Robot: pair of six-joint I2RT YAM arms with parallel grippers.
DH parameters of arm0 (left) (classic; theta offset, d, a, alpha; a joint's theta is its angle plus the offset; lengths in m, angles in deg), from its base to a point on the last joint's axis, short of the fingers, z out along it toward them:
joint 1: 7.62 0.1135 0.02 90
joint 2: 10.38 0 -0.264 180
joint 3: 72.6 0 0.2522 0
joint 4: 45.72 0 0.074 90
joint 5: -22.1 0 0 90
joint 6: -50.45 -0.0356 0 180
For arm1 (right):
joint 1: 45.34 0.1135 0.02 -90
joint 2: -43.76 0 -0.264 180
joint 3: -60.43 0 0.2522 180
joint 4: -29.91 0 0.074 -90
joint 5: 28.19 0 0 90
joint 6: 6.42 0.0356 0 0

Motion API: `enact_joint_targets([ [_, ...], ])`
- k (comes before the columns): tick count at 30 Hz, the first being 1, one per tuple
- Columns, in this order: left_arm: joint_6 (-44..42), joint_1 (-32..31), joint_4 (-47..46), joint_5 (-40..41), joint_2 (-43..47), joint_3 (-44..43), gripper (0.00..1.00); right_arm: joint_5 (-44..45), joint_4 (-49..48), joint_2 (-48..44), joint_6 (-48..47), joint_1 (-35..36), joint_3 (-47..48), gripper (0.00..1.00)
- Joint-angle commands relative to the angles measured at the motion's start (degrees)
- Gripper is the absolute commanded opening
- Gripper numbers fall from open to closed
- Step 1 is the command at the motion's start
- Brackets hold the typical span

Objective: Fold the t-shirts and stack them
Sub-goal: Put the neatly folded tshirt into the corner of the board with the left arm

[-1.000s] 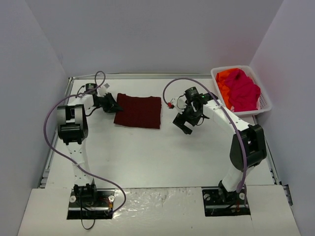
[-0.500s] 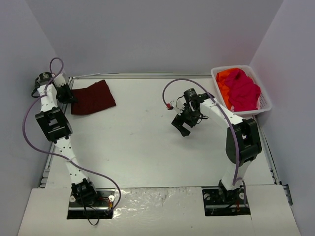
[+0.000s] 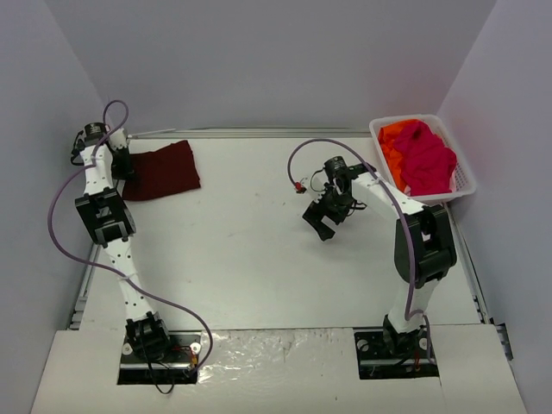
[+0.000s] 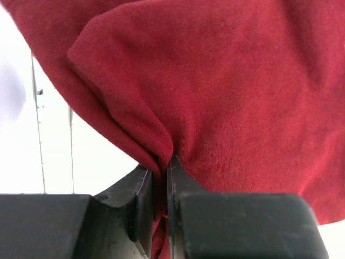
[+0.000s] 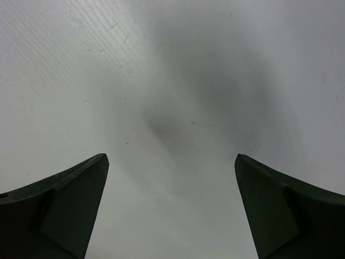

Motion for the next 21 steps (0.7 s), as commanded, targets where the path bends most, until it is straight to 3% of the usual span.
enact_joint_targets([
  [1, -0.85, 0.02, -3.39, 4.80, 2.31, -0.24, 0.02, -0.82, 1.61, 1.06, -0.60, -0.45, -0.39, 1.00],
  [12, 0.03, -2.00, -9.02, 9.37, 1.00, -0.32, 0.02, -0.38, 1.61, 2.65, -0.69, -1.33, -0.13, 1.00],
  [21, 1.00, -3.15, -10.43, 7.71, -0.32, -0.32, 0.02, 0.33, 1.61, 3.88, -0.69, -1.68, -0.13, 1.00],
])
